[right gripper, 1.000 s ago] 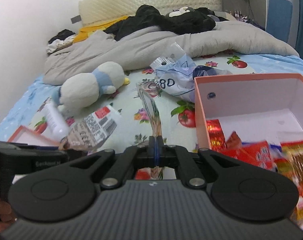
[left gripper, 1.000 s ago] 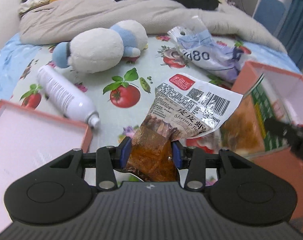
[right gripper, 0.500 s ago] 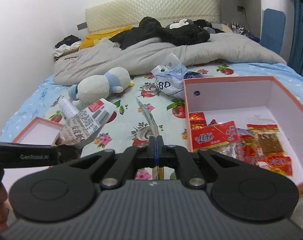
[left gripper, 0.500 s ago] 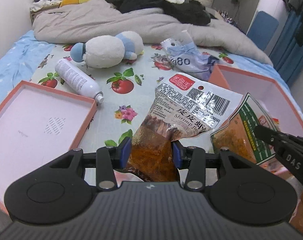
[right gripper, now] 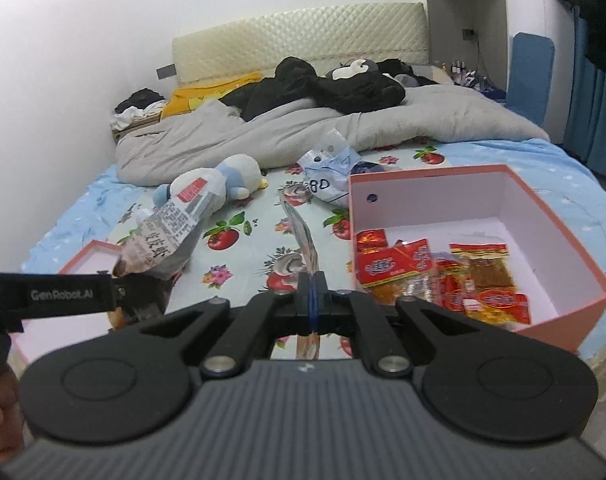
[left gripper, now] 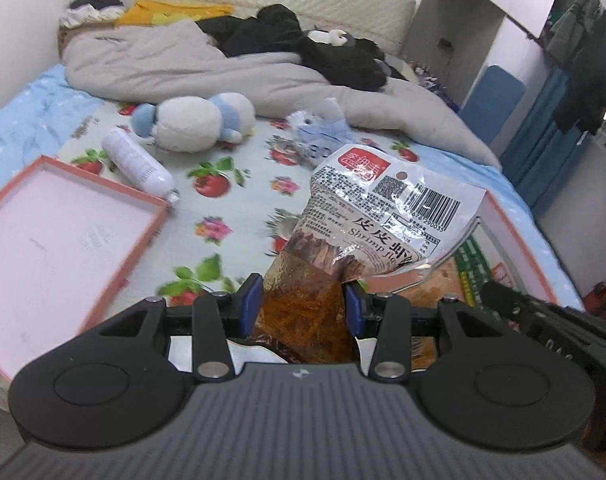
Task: Organize snacks
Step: 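Carry the shrimp packet and green-striped packet over the box with both tools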
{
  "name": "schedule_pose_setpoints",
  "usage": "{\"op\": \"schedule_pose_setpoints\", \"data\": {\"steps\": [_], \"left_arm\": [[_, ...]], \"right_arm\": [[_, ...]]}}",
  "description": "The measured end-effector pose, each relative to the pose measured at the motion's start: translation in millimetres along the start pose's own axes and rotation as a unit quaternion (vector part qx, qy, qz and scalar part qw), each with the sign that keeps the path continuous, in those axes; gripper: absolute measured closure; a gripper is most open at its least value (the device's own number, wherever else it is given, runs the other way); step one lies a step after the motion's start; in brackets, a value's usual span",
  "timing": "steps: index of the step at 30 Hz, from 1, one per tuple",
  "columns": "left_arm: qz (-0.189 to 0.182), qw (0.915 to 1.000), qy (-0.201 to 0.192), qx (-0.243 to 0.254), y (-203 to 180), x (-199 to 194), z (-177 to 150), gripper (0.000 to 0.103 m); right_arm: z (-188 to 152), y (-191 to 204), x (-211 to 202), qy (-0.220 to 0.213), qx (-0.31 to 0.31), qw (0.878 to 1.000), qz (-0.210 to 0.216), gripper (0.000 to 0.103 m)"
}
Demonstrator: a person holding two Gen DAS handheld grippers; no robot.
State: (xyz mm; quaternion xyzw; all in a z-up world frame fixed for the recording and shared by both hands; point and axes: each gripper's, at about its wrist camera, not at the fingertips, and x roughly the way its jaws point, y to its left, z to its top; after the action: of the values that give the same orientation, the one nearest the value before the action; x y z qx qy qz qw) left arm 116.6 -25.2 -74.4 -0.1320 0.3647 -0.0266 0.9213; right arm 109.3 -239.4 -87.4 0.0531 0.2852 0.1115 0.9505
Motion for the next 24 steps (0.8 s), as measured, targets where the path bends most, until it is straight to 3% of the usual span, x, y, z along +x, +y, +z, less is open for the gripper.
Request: {"op": "schedule_pose_setpoints", "data": {"steps": [13, 24], "left_arm": [[-0.055, 0.9983, 0.019, 0.007, -53, 18, 16, 0.055], [-0.092, 0.9936, 0.042, 0.05, -114, 87, 55, 0.055]], "right_arm": [[16, -47, -33, -0.03, 0.035, 0.998, -0.053, 0.1], [46, -108, 0, -0.039, 0.062, 0.993, -0.095, 0.1]]}}
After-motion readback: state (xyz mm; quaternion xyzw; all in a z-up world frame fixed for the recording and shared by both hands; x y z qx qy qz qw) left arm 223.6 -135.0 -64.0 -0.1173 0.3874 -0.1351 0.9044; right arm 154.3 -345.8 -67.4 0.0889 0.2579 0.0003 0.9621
